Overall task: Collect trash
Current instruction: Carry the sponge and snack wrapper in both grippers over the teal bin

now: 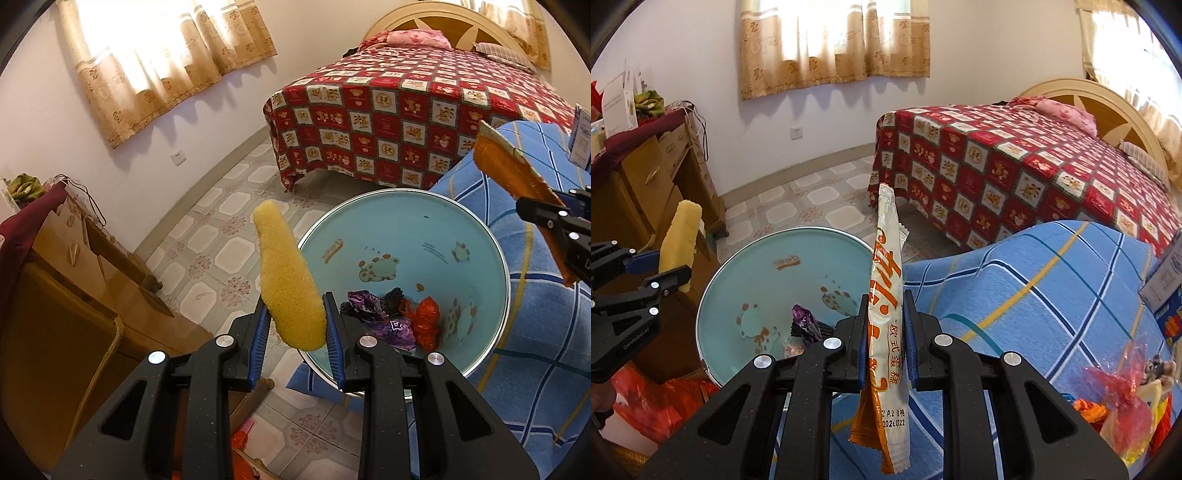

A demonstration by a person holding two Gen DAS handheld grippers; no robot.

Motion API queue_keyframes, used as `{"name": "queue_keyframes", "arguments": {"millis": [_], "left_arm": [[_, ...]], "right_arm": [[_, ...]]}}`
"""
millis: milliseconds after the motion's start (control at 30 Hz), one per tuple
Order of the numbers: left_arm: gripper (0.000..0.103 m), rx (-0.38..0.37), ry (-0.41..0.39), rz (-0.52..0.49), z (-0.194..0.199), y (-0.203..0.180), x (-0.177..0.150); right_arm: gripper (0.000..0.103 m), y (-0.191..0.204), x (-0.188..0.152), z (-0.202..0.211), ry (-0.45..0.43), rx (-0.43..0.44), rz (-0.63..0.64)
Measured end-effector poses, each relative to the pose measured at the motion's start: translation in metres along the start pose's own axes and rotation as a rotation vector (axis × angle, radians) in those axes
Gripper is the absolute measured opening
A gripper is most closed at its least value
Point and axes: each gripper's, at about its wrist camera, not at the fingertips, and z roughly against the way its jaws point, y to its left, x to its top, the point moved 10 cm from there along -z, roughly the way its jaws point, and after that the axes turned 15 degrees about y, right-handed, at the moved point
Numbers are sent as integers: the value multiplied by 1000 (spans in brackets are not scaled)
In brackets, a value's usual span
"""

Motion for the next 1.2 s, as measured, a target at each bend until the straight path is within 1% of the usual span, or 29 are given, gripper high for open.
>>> {"name": "queue_keyframes", "arguments": {"millis": [1200], "left_arm": [[29,-9,-1,4,4,-2,2]], "right_arm": [[17,25,7,-10,14,32,49]]}}
